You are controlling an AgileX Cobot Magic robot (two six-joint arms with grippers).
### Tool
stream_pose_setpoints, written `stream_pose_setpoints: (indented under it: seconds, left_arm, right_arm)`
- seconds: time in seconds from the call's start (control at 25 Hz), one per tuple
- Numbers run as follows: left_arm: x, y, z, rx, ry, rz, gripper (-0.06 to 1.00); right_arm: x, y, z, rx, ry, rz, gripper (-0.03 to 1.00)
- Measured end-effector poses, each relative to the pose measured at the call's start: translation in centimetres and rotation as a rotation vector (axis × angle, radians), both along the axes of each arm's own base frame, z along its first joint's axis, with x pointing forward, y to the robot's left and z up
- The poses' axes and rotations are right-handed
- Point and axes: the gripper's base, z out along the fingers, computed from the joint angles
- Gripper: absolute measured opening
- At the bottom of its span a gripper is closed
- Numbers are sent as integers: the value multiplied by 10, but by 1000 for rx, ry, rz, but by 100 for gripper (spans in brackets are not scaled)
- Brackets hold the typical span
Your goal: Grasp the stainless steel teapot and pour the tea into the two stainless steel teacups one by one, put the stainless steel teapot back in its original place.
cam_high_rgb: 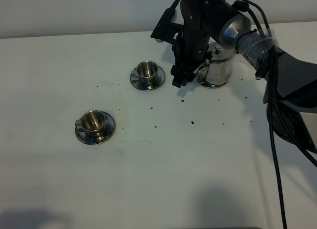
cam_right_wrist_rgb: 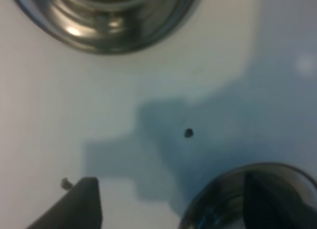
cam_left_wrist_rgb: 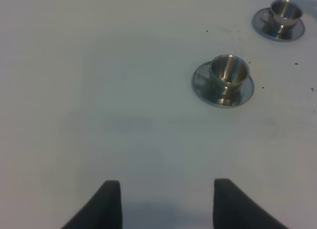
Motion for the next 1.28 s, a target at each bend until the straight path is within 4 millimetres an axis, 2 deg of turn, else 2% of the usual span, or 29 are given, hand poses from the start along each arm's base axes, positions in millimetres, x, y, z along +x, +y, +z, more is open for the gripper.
stream_pose_setpoints:
  seconds: [0.76,1.12,1.28]
  left_arm:
    - [0,0,0,0,0,0,45]
    - [0,0,0,0,0,0,45]
    - [0,0,0,-2,0,1,45]
  right_arm:
    - [-13,22,2,46,22,-50,58]
    - [-31,44,37,-57,-127,29,58]
    - [-29,36,26,-99,-107,59,58]
